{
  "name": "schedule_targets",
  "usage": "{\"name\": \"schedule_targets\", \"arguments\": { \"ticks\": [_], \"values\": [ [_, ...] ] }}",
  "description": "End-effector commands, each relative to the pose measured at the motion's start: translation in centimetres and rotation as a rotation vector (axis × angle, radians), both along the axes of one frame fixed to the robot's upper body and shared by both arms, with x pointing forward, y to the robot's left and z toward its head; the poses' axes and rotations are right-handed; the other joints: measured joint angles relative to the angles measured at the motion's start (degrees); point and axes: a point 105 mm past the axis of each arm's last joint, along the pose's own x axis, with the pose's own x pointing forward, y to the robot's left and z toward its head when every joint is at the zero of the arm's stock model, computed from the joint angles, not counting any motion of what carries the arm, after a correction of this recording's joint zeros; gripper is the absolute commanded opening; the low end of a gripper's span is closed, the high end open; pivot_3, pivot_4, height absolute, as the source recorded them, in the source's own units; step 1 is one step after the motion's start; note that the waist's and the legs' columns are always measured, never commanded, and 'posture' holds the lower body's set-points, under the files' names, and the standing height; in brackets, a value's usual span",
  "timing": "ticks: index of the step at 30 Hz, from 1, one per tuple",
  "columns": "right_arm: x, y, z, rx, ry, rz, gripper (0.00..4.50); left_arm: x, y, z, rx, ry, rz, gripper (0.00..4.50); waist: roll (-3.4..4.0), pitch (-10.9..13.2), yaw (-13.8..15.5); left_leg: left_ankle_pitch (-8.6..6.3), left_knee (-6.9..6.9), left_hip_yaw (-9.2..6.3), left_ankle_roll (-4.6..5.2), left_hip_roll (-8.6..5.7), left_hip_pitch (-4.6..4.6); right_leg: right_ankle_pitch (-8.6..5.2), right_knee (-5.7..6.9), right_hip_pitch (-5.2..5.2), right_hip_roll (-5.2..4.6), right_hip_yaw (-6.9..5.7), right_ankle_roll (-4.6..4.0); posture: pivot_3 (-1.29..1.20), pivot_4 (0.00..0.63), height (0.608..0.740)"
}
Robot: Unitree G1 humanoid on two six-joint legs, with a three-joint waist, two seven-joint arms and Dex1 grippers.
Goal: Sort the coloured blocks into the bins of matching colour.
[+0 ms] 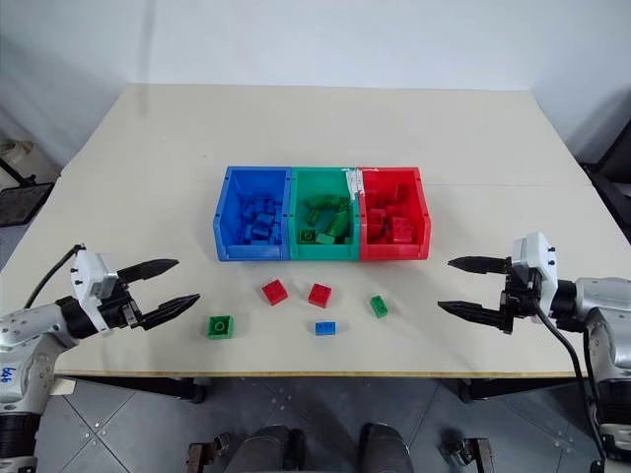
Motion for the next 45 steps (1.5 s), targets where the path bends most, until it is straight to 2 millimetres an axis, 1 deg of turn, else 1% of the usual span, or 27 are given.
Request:
{"name": "schedule_targets", "arguments": {
  "ticks": [1, 5, 8, 11, 17, 19, 21, 23, 25, 27, 30, 32, 34, 36, 40, 45],
  "values": [
    [0.0, -0.2, 1.0, -0.020, -0.042, 0.008, 4.50, -0.2, -0.4, 0.9, 0.009, -0.040, -0.025, 4.50, 0.00, 0.00, 0.08, 0.00, 0.00, 0.00, 0.00, 0.00, 0.00, 0.00, 0.00, 0.00, 0.00, 0.00, 0.00, 0.00, 0.150, 0.740],
    [0.1, -0.3, 0.9, -0.027, -0.032, 0.000, 4.50, 0.2, -0.6, 1.4, -0.028, -0.032, -0.009, 4.50, 0.00, 0.00, 0.13, 0.00, 0.02, -0.02, 0.00, -0.02, -0.01, 0.00, 0.00, 0.02, -0.02, 0.00, 0.00, 0.00, 0.150, 0.740],
    [0.0, -0.2, 0.7, -0.036, -0.014, -0.004, 4.50, 0.5, -0.8, 1.6, -0.005, -0.046, -0.006, 4.50, 0.00, 0.00, 0.08, 0.00, 0.02, -0.04, 0.00, -0.02, -0.01, 0.00, 0.01, 0.02, -0.01, -0.01, 0.00, 0.00, 0.150, 0.740],
    [-0.1, -0.4, 0.4, -0.069, 0.014, -0.026, 4.50, 1.1, -1.7, 1.7, 0.013, -0.044, -0.031, 4.50, 0.00, 0.00, 0.24, 0.00, 0.02, -0.03, 0.00, -0.03, -0.01, 0.00, 0.02, 0.02, 0.00, -0.02, 0.00, 0.00, 0.150, 0.740],
    [-1.3, -2.8, -0.4, -0.181, 0.063, -0.092, 4.50, 1.4, -4.0, 1.3, 0.033, -0.011, -0.168, 4.50, 0.00, 0.00, 0.37, 0.00, 0.05, -0.02, 0.01, -0.07, -0.01, 0.00, 0.03, 0.03, 0.05, -0.03, 0.00, 0.00, 0.150, 0.740],
    [-2.0, -3.6, -0.6, -0.224, 0.092, -0.104, 4.50, 1.2, -4.9, 0.9, 0.042, -0.016, -0.229, 4.50, 0.00, 0.00, 0.33, 0.00, 0.05, 0.02, 0.01, -0.06, -0.01, 0.00, 0.02, 0.02, 0.08, -0.04, 0.00, 0.00, 0.150, 0.740],
    [-2.7, -4.6, -0.9, -0.283, 0.131, -0.128, 4.50, 1.1, -5.5, 1.1, 0.005, -0.037, -0.272, 4.50, 0.00, 0.00, 0.35, 0.00, 0.05, 0.05, 0.01, -0.05, -0.01, 0.00, 0.01, 0.01, 0.12, -0.09, 0.00, 0.00, 0.150, 0.740],
    [-3.0, -4.7, -1.0, -0.307, 0.147, -0.129, 4.50, 0.9, -5.8, 1.2, -0.011, -0.056, -0.307, 4.50, -0.01, -0.01, 0.34, 0.00, 0.06, 0.07, 0.01, -0.05, -0.01, 0.00, 0.01, 0.02, 0.12, -0.12, 0.00, 0.00, 0.150, 0.740],
    [-3.1, -4.0, -0.9, -0.300, 0.139, -0.109, 4.50, 0.5, -5.7, 0.9, 0.000, -0.048, -0.334, 4.50, -0.02, -0.01, 0.13, 0.00, 0.08, 0.07, 0.01, -0.01, -0.01, 0.00, 0.00, 0.02, 0.10, -0.12, 0.00, 0.00, 0.150, 0.740],
    [-2.8, -2.2, -1.1, -0.288, 0.134, -0.069, 4.50, 0.0, -5.3, 0.7, 0.001, -0.050, -0.359, 4.50, 0.00, -0.01, -0.05, 0.00, 0.07, 0.10, 0.00, 0.03, 0.00, 0.00, -0.01, 0.01, 0.12, -0.13, 0.00, 0.00, 0.150, 0.740],
    [-2.5, -0.5, -1.8, -0.291, 0.149, -0.054, 4.50, -0.6, -4.8, 1.4, -0.053, -0.090, -0.353, 4.50, -0.01, -0.01, -0.03, 0.00, 0.07, 0.13, -0.01, 0.06, 0.01, 0.00, -0.01, -0.01, 0.13, -0.14, 0.00, 0.00, 0.150, 0.740],
    [-2.1, 0.8, -2.4, -0.286, 0.161, -0.051, 4.50, -1.7, -4.4, 1.5, -0.091, -0.087, -0.387, 4.50, -0.01, -0.01, 0.04, 0.00, 0.09, 0.07, -0.01, 0.06, -0.01, 0.00, -0.01, -0.01, 0.07, -0.07, 0.00, 0.00, 0.150, 0.740],
    [-1.1, 2.1, -3.2, -0.274, 0.161, -0.056, 4.50, -2.9, -4.0, 1.0, -0.090, -0.062, -0.414, 4.50, -0.02, -0.01, 0.01, -0.01, 0.11, -0.02, -0.02, 0.06, -0.02, 0.00, 0.00, 0.01, 0.03, -0.01, 0.00, 0.00, 0.150, 0.740],
    [-0.3, 3.0, -3.9, -0.279, 0.163, -0.063, 4.50, -3.8, -3.6, 0.5, -0.079, -0.038, -0.428, 4.50, -0.01, -0.01, -0.03, -0.01, 0.11, -0.02, -0.02, 0.05, -0.02, 0.00, -0.02, 0.02, 0.01, 0.01, 0.00, 0.00, 0.150, 0.740],
    [1.3, 4.3, -5.2, -0.297, 0.171, -0.094, 4.50, -4.5, -2.8, 0.1, -0.057, -0.028, -0.425, 4.50, 0.02, 0.01, 0.26, -0.01, 0.15, -0.12, -0.02, 0.03, -0.08, -0.01, -0.01, 0.00, -0.01, 0.00, -0.01, 0.00, 0.150, 0.740],
    [2.8, 6.2, -6.4, -0.300, 0.159, -0.092, 4.50, -5.2, -2.0, 0.2, -0.047, -0.031, -0.402, 4.50, -0.02, -0.03, -0.18, -0.03, 0.14, -0.14, -0.03, 0.03, -0.07, -0.01, 0.01, 0.00, -0.02, -0.01, -0.02, 0.00, 0.150, 0.740]
  ]
}}
